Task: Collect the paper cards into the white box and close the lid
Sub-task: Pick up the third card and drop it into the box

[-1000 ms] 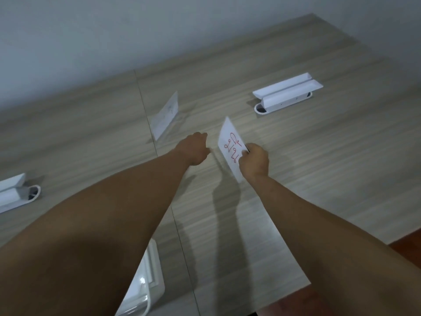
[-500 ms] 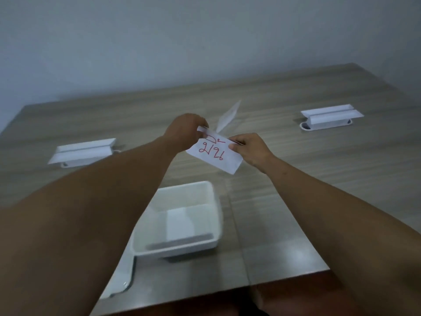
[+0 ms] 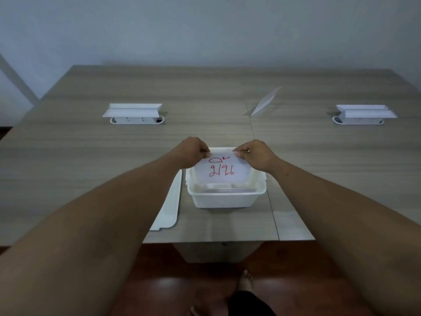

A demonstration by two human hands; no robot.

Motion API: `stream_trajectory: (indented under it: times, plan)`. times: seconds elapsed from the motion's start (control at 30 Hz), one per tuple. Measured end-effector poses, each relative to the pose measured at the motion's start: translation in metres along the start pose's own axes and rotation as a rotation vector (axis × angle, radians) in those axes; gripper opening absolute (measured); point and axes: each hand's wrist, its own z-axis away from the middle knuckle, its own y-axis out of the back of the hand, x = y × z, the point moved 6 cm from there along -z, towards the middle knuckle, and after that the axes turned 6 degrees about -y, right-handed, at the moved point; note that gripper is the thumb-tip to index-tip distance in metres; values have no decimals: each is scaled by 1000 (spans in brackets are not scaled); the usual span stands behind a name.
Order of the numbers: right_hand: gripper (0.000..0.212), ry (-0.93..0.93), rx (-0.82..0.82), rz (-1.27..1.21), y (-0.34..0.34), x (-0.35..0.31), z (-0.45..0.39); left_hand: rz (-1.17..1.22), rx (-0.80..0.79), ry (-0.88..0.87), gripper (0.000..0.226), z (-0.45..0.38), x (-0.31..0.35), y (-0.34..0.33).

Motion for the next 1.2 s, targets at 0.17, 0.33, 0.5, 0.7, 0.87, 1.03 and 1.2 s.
stream_trajectory:
  times: [0.17, 0.33, 0.5, 0.7, 0.87, 1.03, 1.2]
  plan:
    - [25, -50, -109, 106, -35, 35, 13, 8, -122, 1, 22, 16, -15, -53]
    - [24, -98, -171, 181, -55, 65, 22, -50, -287, -17, 24, 18, -16, -85]
    - [27, -131, -143, 116, -48, 71, 22, -48, -353, 23, 30, 7, -17, -82]
    - [18, -142, 73, -65, 32, 69, -8, 11, -178, 44, 36, -44, 7, -36]
    - [23, -148, 142, -5, 103, 94, -53, -58, -139, 35, 36, -119, 34, -19]
    - [26, -160, 161, -7, 165, 132, -118, -181, -65, 10, 36, -216, 76, -14]
    - [26, -217, 198, -60, 222, 185, -200, -263, -20, 71, 42, -336, 110, -31]
